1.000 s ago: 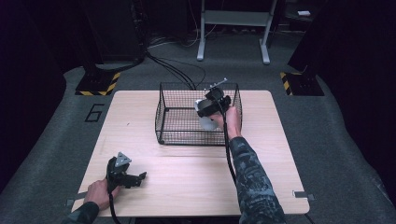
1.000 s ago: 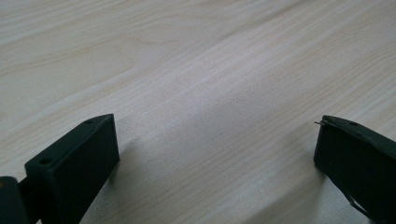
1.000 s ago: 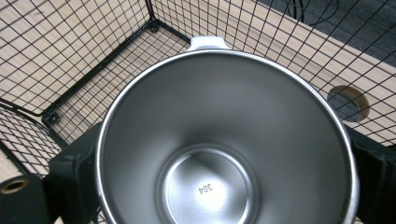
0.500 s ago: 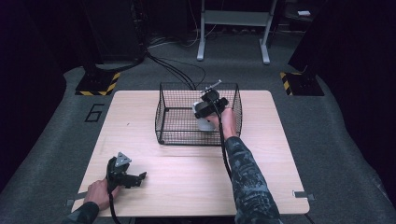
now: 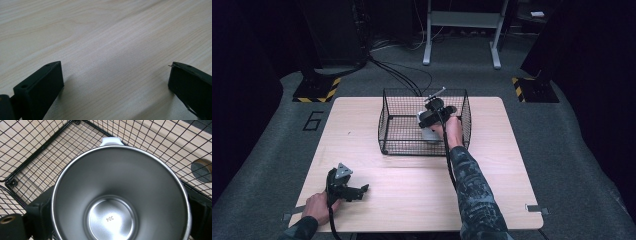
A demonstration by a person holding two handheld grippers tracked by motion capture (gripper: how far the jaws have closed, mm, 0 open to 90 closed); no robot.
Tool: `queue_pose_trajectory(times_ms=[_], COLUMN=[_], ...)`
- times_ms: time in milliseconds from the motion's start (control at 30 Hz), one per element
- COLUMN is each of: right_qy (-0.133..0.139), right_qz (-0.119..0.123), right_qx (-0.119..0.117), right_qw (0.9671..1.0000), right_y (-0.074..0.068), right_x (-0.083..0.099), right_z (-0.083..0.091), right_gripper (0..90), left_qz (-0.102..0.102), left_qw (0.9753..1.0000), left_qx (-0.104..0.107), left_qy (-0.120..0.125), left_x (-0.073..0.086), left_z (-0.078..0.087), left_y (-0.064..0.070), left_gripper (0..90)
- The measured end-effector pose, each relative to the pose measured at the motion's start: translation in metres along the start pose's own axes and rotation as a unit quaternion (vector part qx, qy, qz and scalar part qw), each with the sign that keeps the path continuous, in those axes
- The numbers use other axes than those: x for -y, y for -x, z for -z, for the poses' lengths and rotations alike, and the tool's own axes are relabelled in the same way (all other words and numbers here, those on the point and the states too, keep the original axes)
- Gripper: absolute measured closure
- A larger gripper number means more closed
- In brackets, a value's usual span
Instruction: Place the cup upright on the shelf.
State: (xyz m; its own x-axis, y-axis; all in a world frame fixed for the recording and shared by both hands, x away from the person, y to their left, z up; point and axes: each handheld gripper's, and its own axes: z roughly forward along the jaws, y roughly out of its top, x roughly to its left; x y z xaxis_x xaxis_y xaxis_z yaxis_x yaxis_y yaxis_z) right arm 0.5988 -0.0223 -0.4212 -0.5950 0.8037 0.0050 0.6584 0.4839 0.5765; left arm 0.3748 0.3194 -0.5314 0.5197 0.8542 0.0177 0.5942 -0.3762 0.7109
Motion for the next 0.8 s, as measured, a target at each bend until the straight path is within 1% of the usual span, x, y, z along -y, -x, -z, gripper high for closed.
queue_pose_trajectory(times_ms=[33,67,233,300,433,500,533,633,667,733,800], right_qy=[0.0,-0.004,-0.011,-0.008,-0.009,-0.016,-0.015,-0.02,-0.017,-0.019,-0.024], right_qz=[0.001,0.009,0.003,0.003,-0.01,-0.002,-0.011,-0.004,-0.002,-0.004,-0.013], right_qx=[0.0,0.003,0.004,0.004,0.003,0.003,0.0,0.0,0.0,0.001,-0.001], right_qw=[1.0,0.9999,0.9999,1.0,0.9999,0.9999,0.9998,0.9998,0.9999,0.9998,0.9996], right_y=[0.0,0.0008,0.0009,0.0015,-0.0001,0.0008,-0.0002,-0.0005,-0.0004,-0.0012,-0.0016], right_x=[0.0002,0.0005,0.0012,0.002,0.0018,0.0023,0.0023,0.0028,0.0031,0.003,0.0033], right_z=[-0.0008,-0.0012,-0.0035,-0.0048,-0.0044,-0.0037,-0.0037,-0.0032,-0.0037,-0.0034,-0.0029], right_gripper=[5.8,5.8,5.8,5.8,5.8,5.7,5.7,5.6,5.6,5.5,5.5], left_qz=[0.0,0.0,0.0,0.001,0.0,0.0,0.0,0.0,0.0,0.0,0.0], left_qw=[1.0,1.0,1.0,1.0,1.0,1.0,1.0,1.0,1.0,1.0,1.0], left_qx=[0.0,0.001,0.0,-0.001,0.0,0.0,0.0,-0.001,-0.001,0.0,0.0], left_qy=[0.0,0.0,0.0,-0.001,0.0,0.0,0.0,0.0,-0.001,0.0,0.0], left_x=[0.0,0.0,0.0,0.0,0.0,0.0,0.0,0.0,-0.0001,0.0,0.0], left_z=[0.0,0.0001,0.0,0.0002,0.0,0.0,0.0,0.0,0.0001,0.0,0.0], left_y=[0.0001,0.0001,0.0001,0.0002,0.0,0.0,0.0,0.0001,0.0001,0.0,0.0], left_gripper=[0.0,0.0,0.0,0.0,0.0,0.0,0.0,0.0,0.0,0.0,0.0])
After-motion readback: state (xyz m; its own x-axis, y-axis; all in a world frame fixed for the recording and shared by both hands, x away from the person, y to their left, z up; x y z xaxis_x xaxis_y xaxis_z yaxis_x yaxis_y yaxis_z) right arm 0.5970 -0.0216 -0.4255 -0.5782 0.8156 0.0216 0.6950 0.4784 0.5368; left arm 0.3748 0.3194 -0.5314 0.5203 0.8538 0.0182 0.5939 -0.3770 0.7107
